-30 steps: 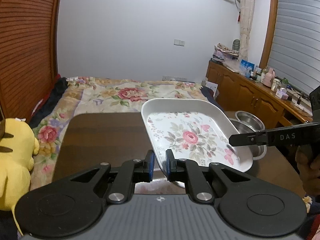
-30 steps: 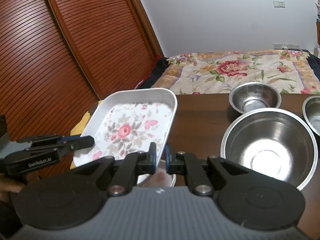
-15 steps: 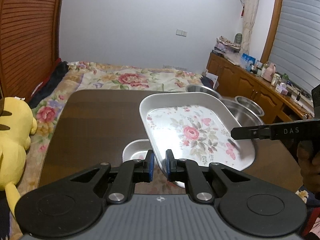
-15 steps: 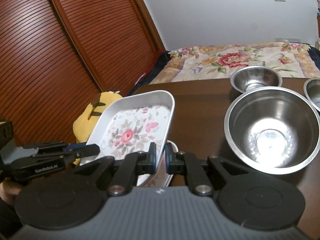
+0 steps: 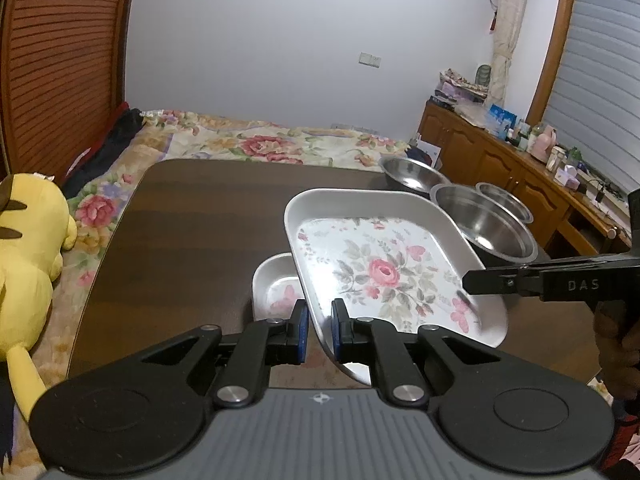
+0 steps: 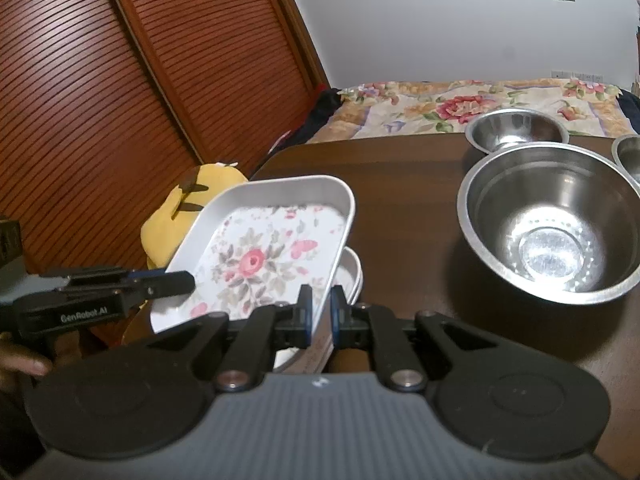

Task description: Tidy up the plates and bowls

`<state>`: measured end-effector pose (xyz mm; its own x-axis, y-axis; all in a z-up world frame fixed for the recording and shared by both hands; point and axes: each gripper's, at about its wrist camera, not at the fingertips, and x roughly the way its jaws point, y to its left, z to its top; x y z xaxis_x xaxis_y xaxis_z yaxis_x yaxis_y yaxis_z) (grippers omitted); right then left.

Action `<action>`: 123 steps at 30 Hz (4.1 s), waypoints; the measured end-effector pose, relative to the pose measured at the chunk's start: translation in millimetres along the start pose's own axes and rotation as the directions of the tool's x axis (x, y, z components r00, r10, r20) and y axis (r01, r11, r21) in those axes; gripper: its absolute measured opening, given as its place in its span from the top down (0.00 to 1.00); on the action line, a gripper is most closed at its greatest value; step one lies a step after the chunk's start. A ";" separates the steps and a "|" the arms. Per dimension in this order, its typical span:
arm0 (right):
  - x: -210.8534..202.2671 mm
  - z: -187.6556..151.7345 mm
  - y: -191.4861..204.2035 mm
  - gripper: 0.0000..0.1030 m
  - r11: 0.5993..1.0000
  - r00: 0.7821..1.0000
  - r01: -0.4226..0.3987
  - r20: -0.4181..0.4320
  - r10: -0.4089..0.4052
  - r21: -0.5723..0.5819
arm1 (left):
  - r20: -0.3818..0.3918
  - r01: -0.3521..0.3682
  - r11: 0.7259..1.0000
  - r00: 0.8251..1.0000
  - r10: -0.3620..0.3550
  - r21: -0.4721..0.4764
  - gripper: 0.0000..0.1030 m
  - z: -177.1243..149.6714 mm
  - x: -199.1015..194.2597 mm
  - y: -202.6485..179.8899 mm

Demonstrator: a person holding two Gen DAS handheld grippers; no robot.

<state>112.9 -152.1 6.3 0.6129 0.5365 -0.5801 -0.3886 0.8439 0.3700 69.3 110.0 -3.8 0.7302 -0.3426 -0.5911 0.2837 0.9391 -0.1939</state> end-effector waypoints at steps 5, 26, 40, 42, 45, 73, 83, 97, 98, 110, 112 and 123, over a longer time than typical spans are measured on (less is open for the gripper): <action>0.2 -4.8 6.0 0.90 1.000 1.000 0.011 0.006 -0.011 -0.023 | -0.015 -0.003 1.000 1.000 0.003 -0.010 0.88 -4.5 2.9 2.2; 13.5 -28.6 26.4 0.88 0.988 0.997 0.081 0.026 -0.078 -0.131 | -0.025 -0.081 0.997 0.996 0.081 0.001 0.87 -14.8 19.5 10.3; 22.9 -36.7 31.8 0.83 0.981 0.993 0.112 0.046 -0.106 -0.159 | -0.007 -0.152 0.987 0.988 0.152 0.053 0.87 -20.2 23.5 10.0; 24.6 -38.0 30.4 0.84 0.982 0.994 0.108 0.045 -0.102 -0.155 | -0.014 -0.150 0.988 0.988 0.151 0.047 0.87 -20.5 25.2 11.9; 25.4 -39.0 31.1 0.84 0.980 0.993 0.110 0.056 -0.102 -0.163 | -0.020 -0.154 0.987 0.988 0.155 0.045 0.87 -21.4 28.5 11.6; -14.6 -18.2 18.7 0.60 0.981 0.975 0.149 0.186 -0.123 -0.128 | 0.089 -0.112 0.992 0.990 0.107 0.062 0.25 -1.5 14.5 -18.5; -40.2 -4.5 -17.6 0.21 0.976 0.951 0.204 0.252 -0.180 -0.072 | 0.127 -0.072 0.991 0.990 0.058 0.112 0.11 12.7 22.2 -50.9; -56.2 2.4 -63.5 0.00 0.939 0.892 0.340 0.335 -0.303 -0.057 | 0.141 -0.002 0.987 0.990 -0.021 0.162 0.07 26.6 52.0 -95.5; -54.9 2.6 -68.1 0.00 0.933 0.886 0.356 0.337 -0.319 -0.053 | 0.141 -0.002 0.986 0.990 -0.022 0.169 0.07 27.3 55.0 -99.2; -45.2 3.9 -113.1 0.00 0.913 0.869 0.407 0.317 -0.381 -0.018 | 0.111 0.027 0.977 0.992 -0.052 0.213 0.07 37.8 88.1 -125.6; -41.4 3.5 -120.2 0.00 0.913 0.870 0.408 0.308 -0.386 -0.008 | 0.105 0.034 0.977 0.993 -0.057 0.210 0.07 38.8 93.9 -128.3; -29.1 1.7 -140.7 0.15 0.925 0.891 0.379 0.262 -0.372 0.026 | 0.075 0.028 0.975 0.996 -0.046 0.221 0.10 42.2 127.3 -138.3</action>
<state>150.9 -286.5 -27.6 0.8703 0.1636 -0.4645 -0.1095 0.9839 0.1415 149.2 -64.6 -19.3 0.7609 -0.3863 -0.5214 0.4344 0.9001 -0.0329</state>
